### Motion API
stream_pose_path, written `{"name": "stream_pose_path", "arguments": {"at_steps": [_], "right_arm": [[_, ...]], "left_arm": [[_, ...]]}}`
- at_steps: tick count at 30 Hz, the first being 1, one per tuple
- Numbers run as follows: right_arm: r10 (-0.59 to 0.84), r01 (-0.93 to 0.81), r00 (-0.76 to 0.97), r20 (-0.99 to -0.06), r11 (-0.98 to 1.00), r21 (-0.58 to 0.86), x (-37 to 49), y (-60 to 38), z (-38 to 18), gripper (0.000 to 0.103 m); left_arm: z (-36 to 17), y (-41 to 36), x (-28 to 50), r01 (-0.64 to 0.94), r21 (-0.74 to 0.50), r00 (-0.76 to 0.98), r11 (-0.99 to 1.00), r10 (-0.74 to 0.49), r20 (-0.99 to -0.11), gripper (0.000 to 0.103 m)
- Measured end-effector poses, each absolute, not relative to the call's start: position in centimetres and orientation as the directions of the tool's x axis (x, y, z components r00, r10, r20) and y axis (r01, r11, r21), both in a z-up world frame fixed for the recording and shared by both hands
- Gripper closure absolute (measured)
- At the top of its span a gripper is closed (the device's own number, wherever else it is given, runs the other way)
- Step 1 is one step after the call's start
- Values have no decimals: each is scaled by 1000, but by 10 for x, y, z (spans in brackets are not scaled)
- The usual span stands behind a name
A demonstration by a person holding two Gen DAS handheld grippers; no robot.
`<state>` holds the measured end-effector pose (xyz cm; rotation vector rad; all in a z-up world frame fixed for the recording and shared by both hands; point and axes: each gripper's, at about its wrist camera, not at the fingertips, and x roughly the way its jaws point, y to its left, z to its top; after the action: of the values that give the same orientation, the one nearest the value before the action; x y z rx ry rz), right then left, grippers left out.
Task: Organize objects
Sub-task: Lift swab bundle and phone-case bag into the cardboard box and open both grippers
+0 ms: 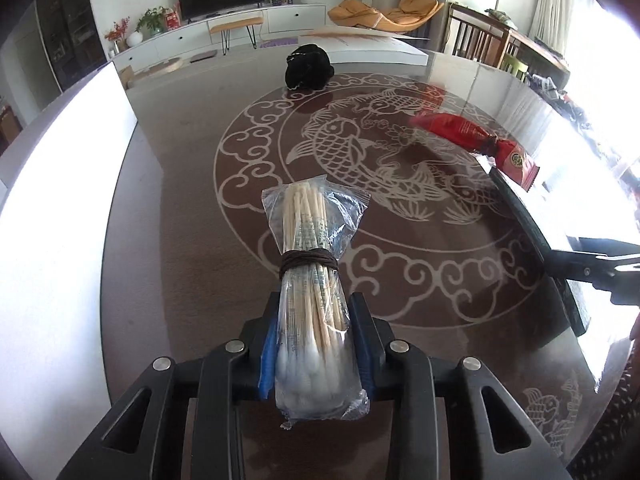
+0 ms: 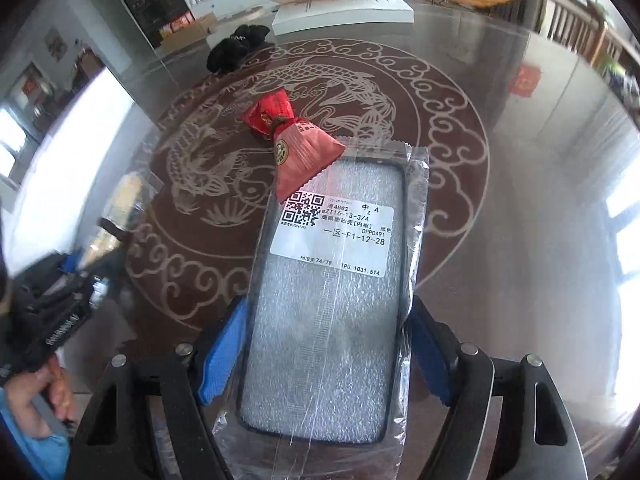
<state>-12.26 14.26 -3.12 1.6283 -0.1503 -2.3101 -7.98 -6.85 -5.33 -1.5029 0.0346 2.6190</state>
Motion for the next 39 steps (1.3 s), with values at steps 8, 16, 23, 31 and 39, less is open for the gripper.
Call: {"name": "stream_pose_path", "arguments": {"at_steps": [8,16,23,31,39], "right_arm": [[-698,43,-266,-664,-697,716,-81,178,-22,26],[-758,83,-277,-590,-631,772,-77,156,3,26],[-745,100,-284,-604,-650,754,-65,163,12,26],[-749,104,-301,-590,-641,761,-53,173,26,26],[-807,233,-233,-542,-588,775,-68,100,75,26]], "left_arm": [[-17,-91,-37,-109,-272,-544,-956,287,-789,74],[-25,-90,-33,-182,-214,-478,-960,277,-833,77],[-27,-78,-35,-192,-149,-509,-970,228,-830,15],[-48,-54,-48,-188,-47,-510,-981,139,-849,75],[64,-149,6,-79,-182,-673,-980,187,-716,75]]}}
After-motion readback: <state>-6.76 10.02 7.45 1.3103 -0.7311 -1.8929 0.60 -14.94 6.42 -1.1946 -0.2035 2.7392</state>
